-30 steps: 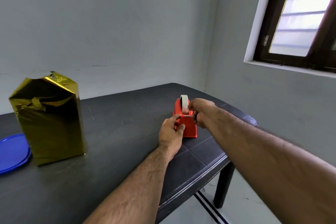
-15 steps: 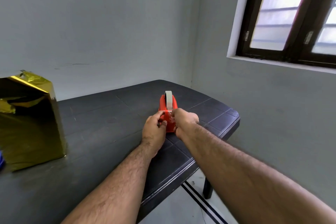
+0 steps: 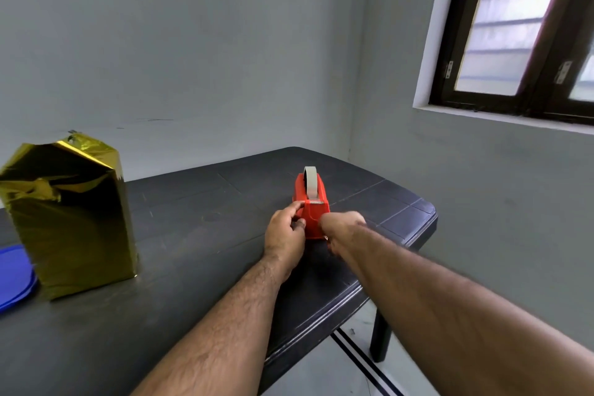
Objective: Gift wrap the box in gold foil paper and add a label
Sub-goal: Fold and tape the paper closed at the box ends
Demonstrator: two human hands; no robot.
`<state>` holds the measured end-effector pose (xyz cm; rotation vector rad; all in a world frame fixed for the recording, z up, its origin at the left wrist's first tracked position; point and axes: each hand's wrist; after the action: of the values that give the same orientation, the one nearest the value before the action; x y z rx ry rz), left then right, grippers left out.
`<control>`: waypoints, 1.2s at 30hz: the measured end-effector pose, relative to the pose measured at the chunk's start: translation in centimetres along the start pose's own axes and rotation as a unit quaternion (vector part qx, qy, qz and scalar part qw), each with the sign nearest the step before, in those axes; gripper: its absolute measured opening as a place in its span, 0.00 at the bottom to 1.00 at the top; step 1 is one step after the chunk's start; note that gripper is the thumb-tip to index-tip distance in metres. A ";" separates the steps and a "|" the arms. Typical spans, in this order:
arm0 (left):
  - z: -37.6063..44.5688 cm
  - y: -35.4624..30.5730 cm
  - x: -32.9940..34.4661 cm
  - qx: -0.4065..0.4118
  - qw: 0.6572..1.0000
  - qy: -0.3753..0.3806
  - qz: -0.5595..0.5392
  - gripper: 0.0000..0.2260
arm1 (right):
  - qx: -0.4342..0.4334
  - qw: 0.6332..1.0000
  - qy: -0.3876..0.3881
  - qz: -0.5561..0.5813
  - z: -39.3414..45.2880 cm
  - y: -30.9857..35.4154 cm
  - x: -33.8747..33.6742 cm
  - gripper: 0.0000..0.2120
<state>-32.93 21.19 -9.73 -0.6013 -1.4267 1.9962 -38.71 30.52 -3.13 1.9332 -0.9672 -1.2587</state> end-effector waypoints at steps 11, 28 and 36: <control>-2.1 -5.5 -2.6 -0.113 0.901 -0.043 -0.418 0.13 | -0.110 0.930 0.196 0.289 -5.4 3.0 -2.3 0.07; -7.0 -21.1 -18.4 0.040 0.925 -0.229 -0.302 0.03 | -0.379 0.863 0.263 0.208 -20.3 11.0 3.5 0.08; -10.5 -21.9 -30.1 0.181 0.871 -0.361 -0.281 0.08 | -0.521 0.836 0.127 0.115 -24.8 13.6 9.8 0.12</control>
<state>0.24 12.35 8.21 0.7359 -1.3272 1.9697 -16.12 17.82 11.87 1.0241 -0.2242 -1.0093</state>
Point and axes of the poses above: each hand's wrist, its own z-axis towards the middle knuckle, its own x-axis out of the palm, y = z × x, and after that the axes turned 15 degrees about -z, right-handed
